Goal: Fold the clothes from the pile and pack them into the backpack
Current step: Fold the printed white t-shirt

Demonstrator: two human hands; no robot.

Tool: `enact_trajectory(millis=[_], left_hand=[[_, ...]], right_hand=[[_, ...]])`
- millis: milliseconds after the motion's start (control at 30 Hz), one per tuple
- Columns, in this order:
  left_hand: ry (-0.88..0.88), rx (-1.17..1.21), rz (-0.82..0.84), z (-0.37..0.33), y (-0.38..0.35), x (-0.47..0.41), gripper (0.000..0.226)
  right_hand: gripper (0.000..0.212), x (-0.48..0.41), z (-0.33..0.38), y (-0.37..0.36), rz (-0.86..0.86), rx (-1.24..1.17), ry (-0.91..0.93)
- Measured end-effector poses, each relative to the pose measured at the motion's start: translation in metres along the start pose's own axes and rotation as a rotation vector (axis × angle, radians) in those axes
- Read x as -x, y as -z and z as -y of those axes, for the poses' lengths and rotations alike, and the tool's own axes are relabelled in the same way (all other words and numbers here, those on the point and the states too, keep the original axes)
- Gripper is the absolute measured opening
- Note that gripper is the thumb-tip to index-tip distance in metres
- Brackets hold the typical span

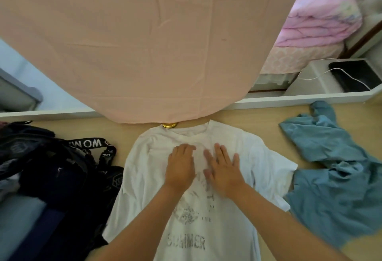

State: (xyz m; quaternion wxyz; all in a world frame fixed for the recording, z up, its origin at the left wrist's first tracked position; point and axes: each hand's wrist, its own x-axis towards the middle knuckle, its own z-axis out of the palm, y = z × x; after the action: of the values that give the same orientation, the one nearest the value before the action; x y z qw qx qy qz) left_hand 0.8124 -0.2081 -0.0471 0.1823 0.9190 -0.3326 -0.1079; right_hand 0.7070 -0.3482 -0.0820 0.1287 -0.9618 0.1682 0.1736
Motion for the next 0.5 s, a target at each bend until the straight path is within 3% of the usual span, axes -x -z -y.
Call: enact_trajectory(millis=[67, 167, 233, 300, 367, 500], left_hand=[[0.122, -0.007, -0.205, 0.033, 0.017, 0.012, 0.039], [0.198, -0.075, -0.232, 0.085, 0.035, 0.039, 0.032], [0.095, -0.099, -0.103, 0.112, 0.033, 0.059, 0.026], [0.05, -0.217, 0.134, 0.135, 0.031, 0.069, 0.06], [0.152, -0.289, 0.242, 0.154, 0.034, 0.067, 0.076], [0.385, -0.514, 0.36, 0.154, 0.048, 0.043, 0.079]], right_hand=[[0.069, -0.003, -0.006, -0.007, -0.03, 0.038, 0.005], [0.074, -0.007, -0.013, -0.011, -0.039, 0.061, 0.012], [0.076, -0.011, -0.012, -0.012, -0.034, 0.078, 0.008], [0.077, -0.013, -0.009, -0.008, -0.021, 0.099, 0.0], [0.078, -0.018, -0.01, -0.004, 0.005, 0.107, 0.003], [0.077, -0.029, -0.018, 0.005, 0.043, 0.129, 0.029]])
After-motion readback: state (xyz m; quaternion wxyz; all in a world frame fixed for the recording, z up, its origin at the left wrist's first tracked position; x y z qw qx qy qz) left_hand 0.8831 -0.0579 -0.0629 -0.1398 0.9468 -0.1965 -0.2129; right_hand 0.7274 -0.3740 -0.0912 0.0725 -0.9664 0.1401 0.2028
